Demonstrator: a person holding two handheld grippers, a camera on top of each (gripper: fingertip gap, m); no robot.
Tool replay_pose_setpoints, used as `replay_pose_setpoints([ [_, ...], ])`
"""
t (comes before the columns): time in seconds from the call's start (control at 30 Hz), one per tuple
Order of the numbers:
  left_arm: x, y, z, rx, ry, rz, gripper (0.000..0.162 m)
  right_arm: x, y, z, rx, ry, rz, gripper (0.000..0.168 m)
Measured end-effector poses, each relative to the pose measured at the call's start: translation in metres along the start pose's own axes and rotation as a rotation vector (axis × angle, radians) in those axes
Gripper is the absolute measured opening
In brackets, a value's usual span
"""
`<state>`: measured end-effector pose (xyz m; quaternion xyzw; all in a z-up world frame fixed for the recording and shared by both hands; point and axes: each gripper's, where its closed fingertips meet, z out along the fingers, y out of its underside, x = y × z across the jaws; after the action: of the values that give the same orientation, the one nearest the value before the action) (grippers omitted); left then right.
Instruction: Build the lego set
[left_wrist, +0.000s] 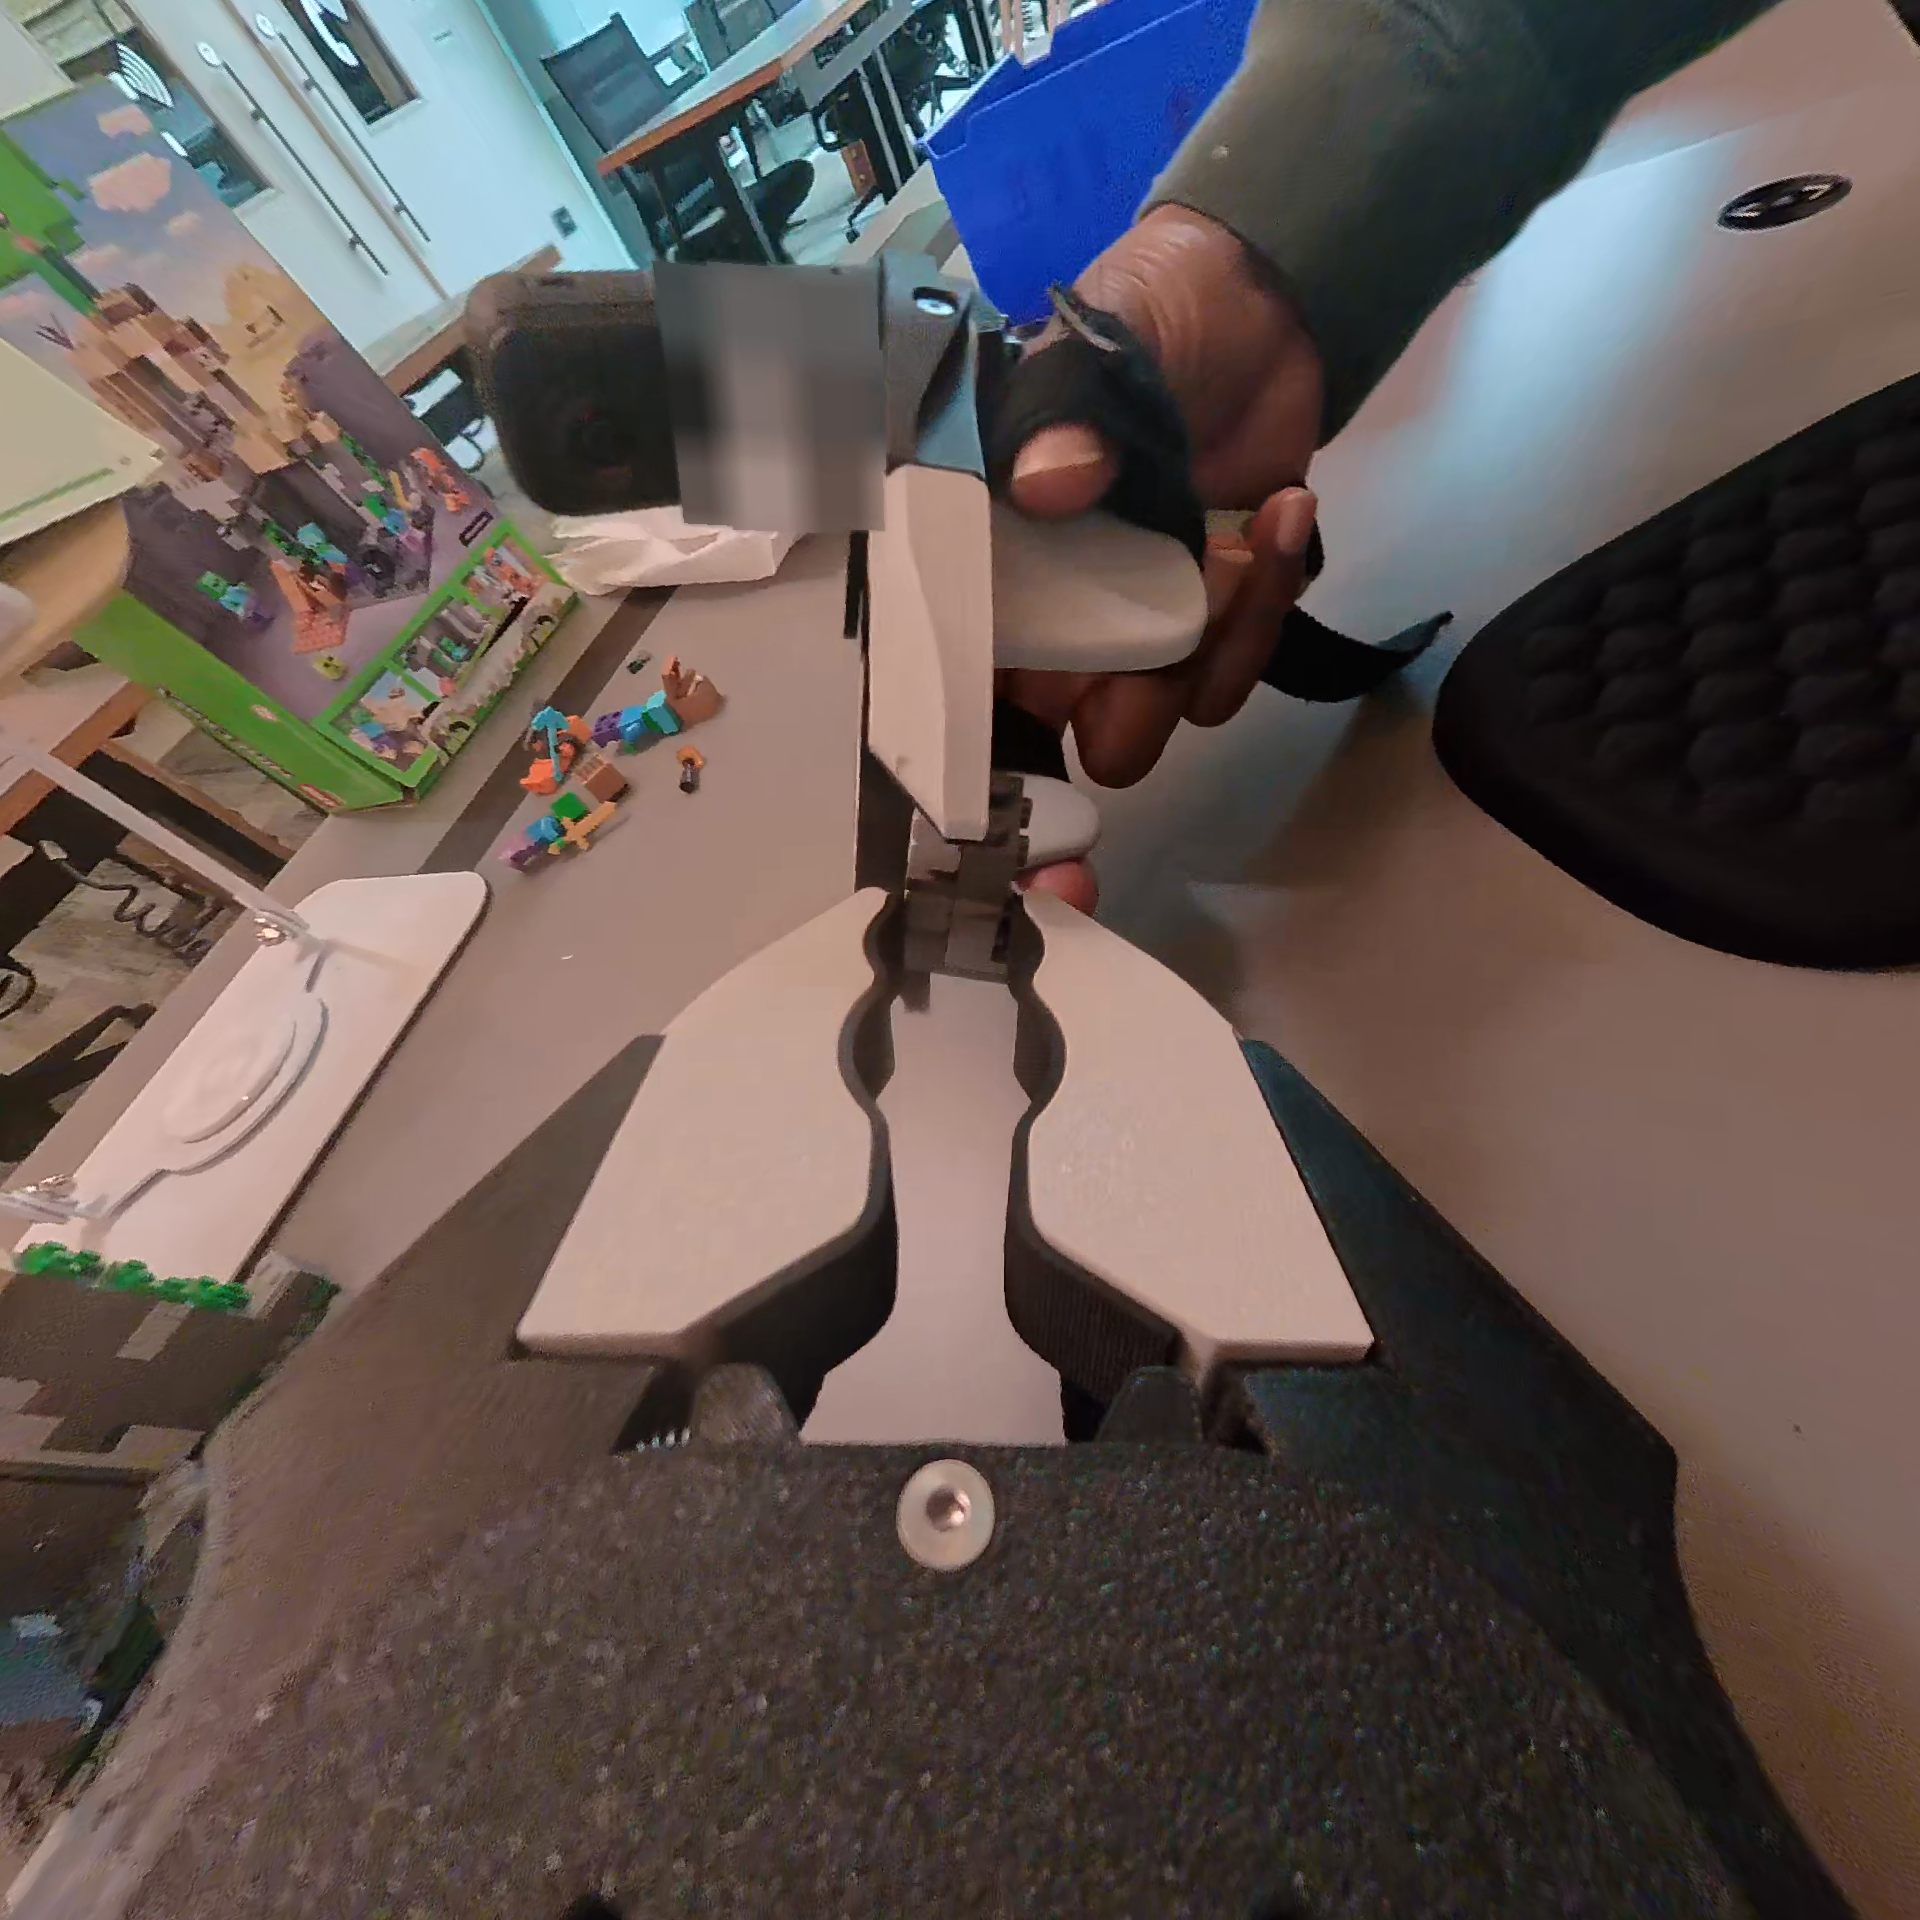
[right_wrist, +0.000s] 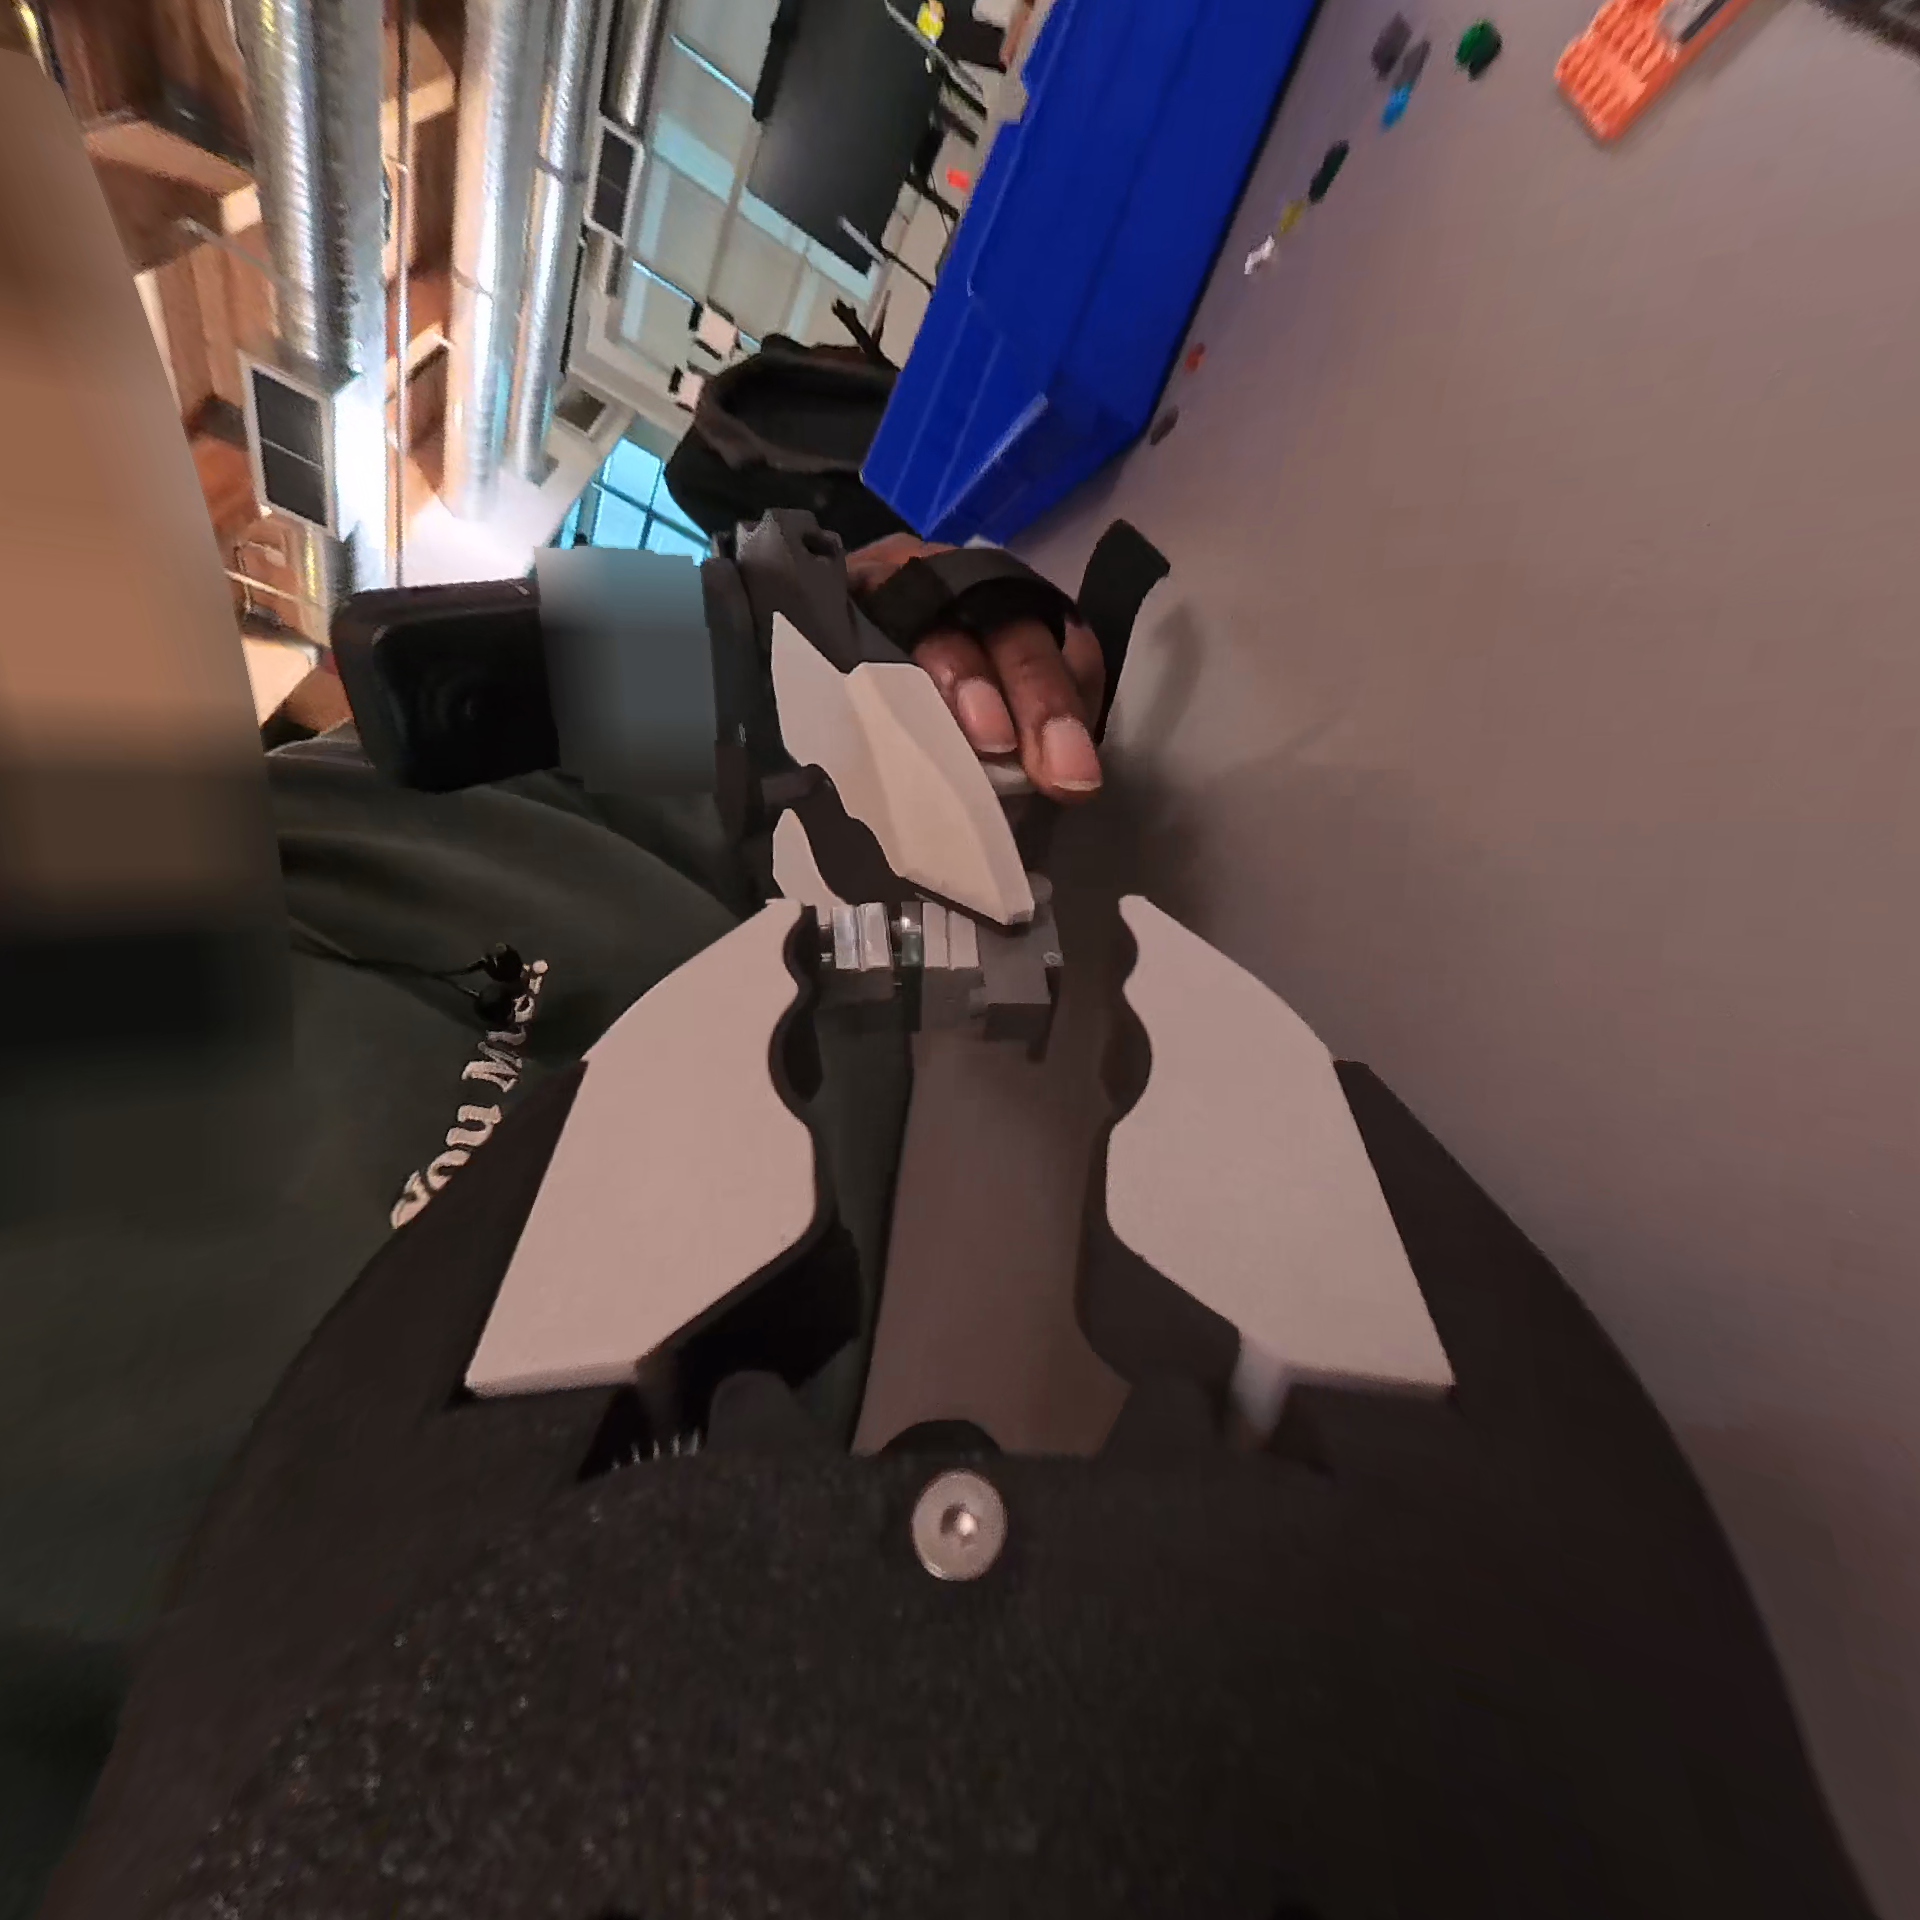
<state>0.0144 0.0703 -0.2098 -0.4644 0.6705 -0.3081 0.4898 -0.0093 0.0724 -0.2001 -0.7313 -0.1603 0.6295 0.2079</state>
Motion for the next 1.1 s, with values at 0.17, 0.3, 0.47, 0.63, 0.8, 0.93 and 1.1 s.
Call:
replay_pose_setpoints([
  [0.17, -0.004, -0.003, -0.001, 0.012, -0.037, 0.007, 0.019, -0.005, -0.006, 0.0, 0.065, -0.003, -0.077, 0.044],
  [0.3, -0.004, -0.007, -0.002, 0.018, -0.047, 0.02, 0.018, -0.009, -0.006, 0.0, 0.092, -0.034, -0.082, 0.044],
  [0.47, -0.006, -0.014, -0.006, 0.045, -0.068, 0.028, 0.018, -0.016, -0.009, 0.0, 0.114, -0.052, -0.123, 0.044],
  [0.63, -0.007, -0.019, -0.009, 0.068, -0.081, 0.034, 0.018, -0.022, -0.011, 0.0, 0.132, -0.052, -0.177, 0.043],
  [0.8, -0.006, -0.022, -0.012, 0.089, -0.079, 0.032, 0.019, -0.026, -0.012, 0.002, 0.151, -0.053, -0.22, 0.042],
  [0.93, -0.006, -0.028, -0.014, 0.112, -0.081, 0.041, 0.018, -0.031, -0.011, 0.002, 0.162, -0.068, -0.245, 0.042],
  [1.1, -0.004, -0.031, -0.016, 0.122, -0.08, 0.068, 0.018, -0.036, -0.01, 0.002, 0.169, -0.076, -0.258, 0.042],
])
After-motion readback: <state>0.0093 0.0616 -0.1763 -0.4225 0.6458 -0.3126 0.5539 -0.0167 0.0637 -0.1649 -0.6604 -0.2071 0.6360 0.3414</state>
